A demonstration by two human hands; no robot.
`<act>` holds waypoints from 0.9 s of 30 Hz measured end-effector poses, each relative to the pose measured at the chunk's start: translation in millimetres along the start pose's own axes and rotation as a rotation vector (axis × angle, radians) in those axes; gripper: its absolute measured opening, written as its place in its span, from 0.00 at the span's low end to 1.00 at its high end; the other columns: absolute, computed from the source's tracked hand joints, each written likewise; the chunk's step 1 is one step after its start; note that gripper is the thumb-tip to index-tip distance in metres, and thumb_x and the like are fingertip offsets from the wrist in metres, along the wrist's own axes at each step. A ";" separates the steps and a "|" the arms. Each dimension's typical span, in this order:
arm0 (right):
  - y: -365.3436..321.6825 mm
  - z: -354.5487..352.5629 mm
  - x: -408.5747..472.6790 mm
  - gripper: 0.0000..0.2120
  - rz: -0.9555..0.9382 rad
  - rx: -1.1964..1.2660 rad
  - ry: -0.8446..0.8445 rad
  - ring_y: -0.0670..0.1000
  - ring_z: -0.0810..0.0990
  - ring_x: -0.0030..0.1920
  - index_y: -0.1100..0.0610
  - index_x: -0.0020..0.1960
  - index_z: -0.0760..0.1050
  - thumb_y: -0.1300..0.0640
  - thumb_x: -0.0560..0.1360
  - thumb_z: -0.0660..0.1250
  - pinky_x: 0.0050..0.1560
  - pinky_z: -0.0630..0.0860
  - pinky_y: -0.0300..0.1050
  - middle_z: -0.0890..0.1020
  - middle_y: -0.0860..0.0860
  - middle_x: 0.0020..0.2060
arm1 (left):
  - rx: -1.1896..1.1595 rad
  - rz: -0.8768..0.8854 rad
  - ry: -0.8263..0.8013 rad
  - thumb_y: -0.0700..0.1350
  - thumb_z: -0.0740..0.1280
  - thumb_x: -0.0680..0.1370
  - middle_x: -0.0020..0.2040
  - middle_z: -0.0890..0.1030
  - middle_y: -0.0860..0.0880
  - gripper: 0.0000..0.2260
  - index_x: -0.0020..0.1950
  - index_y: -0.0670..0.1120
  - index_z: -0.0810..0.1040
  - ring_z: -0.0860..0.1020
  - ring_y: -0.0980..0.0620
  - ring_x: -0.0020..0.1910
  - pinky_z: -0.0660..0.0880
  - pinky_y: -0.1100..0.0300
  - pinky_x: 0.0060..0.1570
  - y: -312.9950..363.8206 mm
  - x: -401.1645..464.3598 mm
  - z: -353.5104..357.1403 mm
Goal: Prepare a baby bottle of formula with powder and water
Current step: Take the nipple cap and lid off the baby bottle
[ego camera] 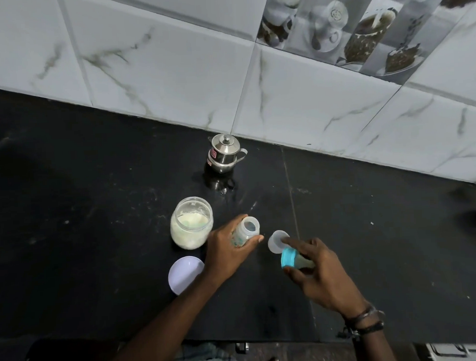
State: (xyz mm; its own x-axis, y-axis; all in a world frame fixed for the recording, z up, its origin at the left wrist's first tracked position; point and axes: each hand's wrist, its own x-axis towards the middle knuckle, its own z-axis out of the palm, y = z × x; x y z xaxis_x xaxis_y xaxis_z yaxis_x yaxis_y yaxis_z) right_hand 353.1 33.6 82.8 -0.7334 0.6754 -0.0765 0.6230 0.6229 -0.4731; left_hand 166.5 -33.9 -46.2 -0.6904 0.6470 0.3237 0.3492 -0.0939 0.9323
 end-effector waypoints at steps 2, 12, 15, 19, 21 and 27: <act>8.0 13.6 -6.9 0.24 0.027 0.069 -0.005 0.43 0.77 0.44 0.39 0.62 0.75 0.58 0.70 0.75 0.45 0.68 0.23 0.74 0.49 0.46 | 0.000 0.005 0.003 0.59 0.77 0.69 0.53 0.82 0.64 0.22 0.60 0.58 0.77 0.82 0.63 0.50 0.79 0.64 0.51 2.4 -0.3 -0.8; 40.3 75.4 -27.6 0.18 0.169 0.203 0.146 0.44 0.80 0.42 0.39 0.48 0.74 0.58 0.65 0.74 0.43 0.79 0.42 0.81 0.41 0.45 | -0.030 -0.013 -0.003 0.58 0.77 0.68 0.50 0.84 0.62 0.23 0.58 0.50 0.82 0.82 0.63 0.50 0.78 0.64 0.52 0.1 -0.5 1.0; 43.2 82.5 -29.7 0.22 0.182 0.259 0.147 0.42 0.81 0.47 0.40 0.56 0.74 0.58 0.66 0.73 0.49 0.80 0.44 0.81 0.41 0.50 | -0.045 -0.031 -0.006 0.59 0.77 0.67 0.50 0.83 0.64 0.24 0.59 0.49 0.82 0.82 0.64 0.50 0.77 0.68 0.52 2.3 -0.5 0.2; 45.2 86.1 -29.3 0.32 0.203 0.292 0.133 0.43 0.79 0.61 0.51 0.69 0.70 0.59 0.66 0.73 0.61 0.77 0.48 0.79 0.44 0.61 | -0.051 -0.046 -0.020 0.53 0.81 0.66 0.51 0.84 0.59 0.24 0.60 0.47 0.82 0.82 0.64 0.51 0.77 0.66 0.53 1.9 -0.4 -0.7; 44.3 85.3 -28.7 0.35 0.219 0.301 0.131 0.42 0.79 0.61 0.51 0.71 0.68 0.60 0.66 0.74 0.62 0.77 0.47 0.79 0.44 0.61 | -0.044 -0.053 -0.020 0.53 0.81 0.66 0.52 0.85 0.56 0.26 0.61 0.46 0.82 0.82 0.63 0.52 0.78 0.63 0.54 2.5 -0.2 -1.6; 44.8 84.3 -28.9 0.38 0.212 0.313 0.126 0.45 0.79 0.61 0.52 0.73 0.67 0.64 0.66 0.75 0.61 0.77 0.46 0.79 0.47 0.61 | -0.025 -0.075 -0.024 0.63 0.76 0.64 0.57 0.79 0.66 0.34 0.66 0.47 0.79 0.77 0.71 0.56 0.73 0.72 0.58 6.5 -2.5 -3.9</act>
State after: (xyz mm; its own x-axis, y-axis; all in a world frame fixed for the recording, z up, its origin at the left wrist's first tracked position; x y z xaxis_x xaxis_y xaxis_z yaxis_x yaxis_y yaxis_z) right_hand 379.3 8.7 -10.1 -0.5461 0.8314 -0.1025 0.6302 0.3271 -0.7041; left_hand 168.1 -39.1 -40.3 -0.6982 0.6710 0.2495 0.2809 -0.0637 0.9576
